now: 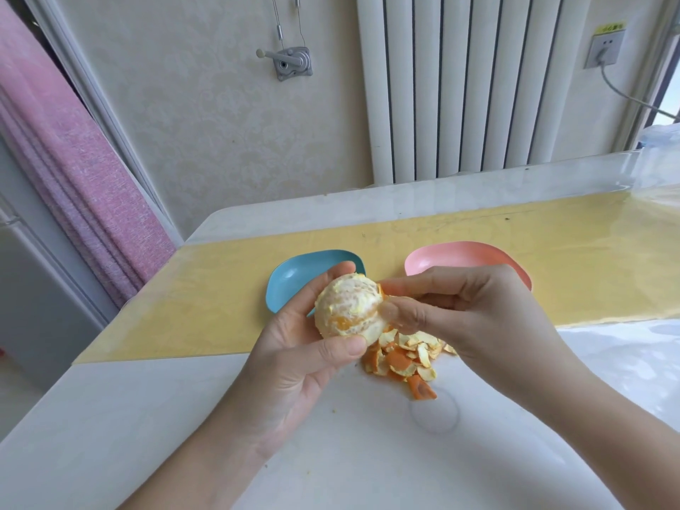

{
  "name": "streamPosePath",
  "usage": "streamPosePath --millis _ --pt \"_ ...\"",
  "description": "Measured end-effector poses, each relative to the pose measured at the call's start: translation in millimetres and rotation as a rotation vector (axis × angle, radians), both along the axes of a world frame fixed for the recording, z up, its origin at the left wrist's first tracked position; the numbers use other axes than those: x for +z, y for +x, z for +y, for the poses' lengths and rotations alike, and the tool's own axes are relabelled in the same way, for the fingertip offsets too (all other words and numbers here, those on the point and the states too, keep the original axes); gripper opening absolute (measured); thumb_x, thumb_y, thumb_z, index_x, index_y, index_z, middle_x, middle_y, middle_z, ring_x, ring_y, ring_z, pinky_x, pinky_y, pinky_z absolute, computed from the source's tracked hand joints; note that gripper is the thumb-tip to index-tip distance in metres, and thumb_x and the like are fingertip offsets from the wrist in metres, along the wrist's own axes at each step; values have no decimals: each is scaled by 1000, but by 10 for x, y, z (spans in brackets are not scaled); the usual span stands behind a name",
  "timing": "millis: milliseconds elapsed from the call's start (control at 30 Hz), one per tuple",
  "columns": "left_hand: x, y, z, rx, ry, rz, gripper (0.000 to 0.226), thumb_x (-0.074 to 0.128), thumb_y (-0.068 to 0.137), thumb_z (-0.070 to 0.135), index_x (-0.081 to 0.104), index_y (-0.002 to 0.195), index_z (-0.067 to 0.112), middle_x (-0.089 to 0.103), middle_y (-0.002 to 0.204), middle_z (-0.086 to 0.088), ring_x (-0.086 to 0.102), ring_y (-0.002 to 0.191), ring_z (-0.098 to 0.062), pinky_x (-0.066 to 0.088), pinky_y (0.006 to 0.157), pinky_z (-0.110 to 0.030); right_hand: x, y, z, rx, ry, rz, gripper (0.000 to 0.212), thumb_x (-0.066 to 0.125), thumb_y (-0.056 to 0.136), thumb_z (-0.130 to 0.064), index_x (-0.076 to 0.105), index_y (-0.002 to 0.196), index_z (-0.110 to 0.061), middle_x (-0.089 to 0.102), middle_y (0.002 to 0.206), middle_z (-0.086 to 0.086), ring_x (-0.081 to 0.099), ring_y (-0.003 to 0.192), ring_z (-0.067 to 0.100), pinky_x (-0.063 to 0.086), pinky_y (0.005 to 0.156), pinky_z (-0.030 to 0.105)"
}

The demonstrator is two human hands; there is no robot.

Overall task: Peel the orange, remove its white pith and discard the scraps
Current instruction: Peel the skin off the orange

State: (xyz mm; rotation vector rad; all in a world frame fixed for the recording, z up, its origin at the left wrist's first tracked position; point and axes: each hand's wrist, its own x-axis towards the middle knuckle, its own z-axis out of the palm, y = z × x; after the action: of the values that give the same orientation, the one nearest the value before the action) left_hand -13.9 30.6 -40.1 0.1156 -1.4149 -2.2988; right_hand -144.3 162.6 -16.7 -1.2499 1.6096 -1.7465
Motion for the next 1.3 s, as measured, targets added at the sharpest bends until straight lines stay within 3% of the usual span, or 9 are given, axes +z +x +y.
streamPosePath --millis 100,167,267,433,667,800,900,1133,1300 --pt "3 1 14 15 -78 -24 62 73 53 -4 70 110 22 67 98 -4 65 88 -15 55 76 -24 -22 -36 17 -34 -12 139 16 78 69 -25 78 85 -23 73 70 -3 64 59 4 51 60 17" --pt "9 3 27 27 -109 -28 59 70 53 -3 71 107 22 68 95 -3 66 84 -13 53 70 -20 -52 -55 21 -122 -18 384 13 81 73 -19 78 85 -20 71 68 -7 64 57 1 49 57 14" --pt "7 1 48 35 -125 -29 58 71 53 -3 72 106 22 69 95 -3 66 84 -14 53 69 -20 -86 -21 -4 -251 -39 699 13 70 74 -19 78 84 -18 65 63 -10 62 55 4 50 53 19" --pt "20 6 58 52 -178 -30 59 72 53 -1 71 107 23 68 100 -6 65 87 -15 53 71 -21 -113 48 -38 -380 -82 786 9 67 72 -16 75 71 -13 60 57 -2 56 46 13 45 46 27" --pt "63 32 67 81 -262 -28 60 74 53 1 70 109 23 66 104 -7 64 88 -13 51 69 -20 -113 93 -41 -376 -162 661 24 57 75 -28 76 71 -13 63 57 -6 59 53 10 47 49 20" --pt "70 37 95 92 -273 -8 59 74 54 2 70 109 24 66 105 -7 63 87 -13 50 67 -18 -113 118 -40 -386 -171 562 8 68 70 -16 76 71 -13 64 55 -8 61 54 7 48 50 16" --pt "76 38 115 92 -283 8 59 74 55 2 69 110 23 66 107 -9 64 89 -14 51 68 -19 -89 140 -20 -360 -147 456 8 68 69 -16 72 67 -22 66 60 -11 60 50 4 47 47 12" --pt "78 47 142 84 -280 43 59 73 55 -1 69 110 21 66 108 -11 65 92 -16 53 69 -22 -44 188 0 -350 -121 335 19 65 65 -20 62 58 -37 61 50 -10 51 40 9 41 33 23" --pt "78 46 134 77 -287 54 60 73 54 0 69 110 22 66 109 -13 64 95 -19 53 72 -23 -42 184 -24 -343 -122 309 19 66 64 -16 65 58 -34 63 53 -4 49 43 1 42 41 16"
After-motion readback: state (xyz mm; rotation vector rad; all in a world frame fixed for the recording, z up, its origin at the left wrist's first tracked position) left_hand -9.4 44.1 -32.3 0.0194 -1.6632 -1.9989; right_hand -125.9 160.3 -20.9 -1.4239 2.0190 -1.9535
